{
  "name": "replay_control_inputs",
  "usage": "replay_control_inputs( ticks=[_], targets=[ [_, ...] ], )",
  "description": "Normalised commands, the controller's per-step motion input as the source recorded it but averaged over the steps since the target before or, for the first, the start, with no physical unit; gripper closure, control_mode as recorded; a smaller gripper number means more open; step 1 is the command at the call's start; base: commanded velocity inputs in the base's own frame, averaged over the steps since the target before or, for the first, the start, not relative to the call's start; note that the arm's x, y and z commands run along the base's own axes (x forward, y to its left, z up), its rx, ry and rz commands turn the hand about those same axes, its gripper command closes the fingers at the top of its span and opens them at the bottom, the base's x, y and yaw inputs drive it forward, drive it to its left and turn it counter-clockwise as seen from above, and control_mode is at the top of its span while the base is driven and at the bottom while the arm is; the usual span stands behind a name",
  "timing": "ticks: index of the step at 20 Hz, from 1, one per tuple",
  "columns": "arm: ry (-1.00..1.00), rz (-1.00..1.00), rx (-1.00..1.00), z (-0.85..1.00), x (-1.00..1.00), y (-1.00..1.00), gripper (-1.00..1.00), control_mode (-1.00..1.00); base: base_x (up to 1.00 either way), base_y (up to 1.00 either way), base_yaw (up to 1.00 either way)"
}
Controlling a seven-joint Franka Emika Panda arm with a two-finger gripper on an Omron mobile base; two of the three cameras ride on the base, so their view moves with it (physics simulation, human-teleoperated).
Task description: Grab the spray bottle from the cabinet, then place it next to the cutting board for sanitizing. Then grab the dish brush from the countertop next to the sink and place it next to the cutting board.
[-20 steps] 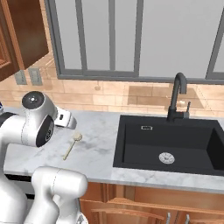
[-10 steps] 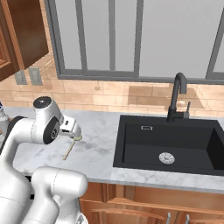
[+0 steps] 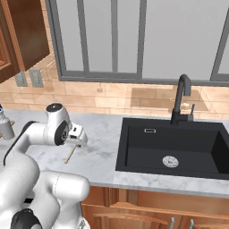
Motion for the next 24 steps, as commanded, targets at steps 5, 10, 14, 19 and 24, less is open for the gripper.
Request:
replay_control_inputs(
  ticks=[5,10,14,19,24],
  targets=[
    [0.15,0.00,0.00,-0.17,0.12,0.00,-1.00,-1.00,0.00,0.00,0.00],
    [0.20,-0.01,0.00,-0.17,0.13,0.12,-1.00,-1.00,0.00,0.00,0.00],
    [0.19,-0.03,0.00,-0.25,0.24,0.23,-1.00,-1.00,0.00,0.00,0.00],
    [0.09,-0.04,-0.01,-0.32,0.16,0.26,-1.00,-1.00,0.00,0.00,0.00],
    [0.04,-0.04,0.00,-0.29,0.17,0.17,-1.00,-1.00,0.00,0.00,0.00]
  ],
)
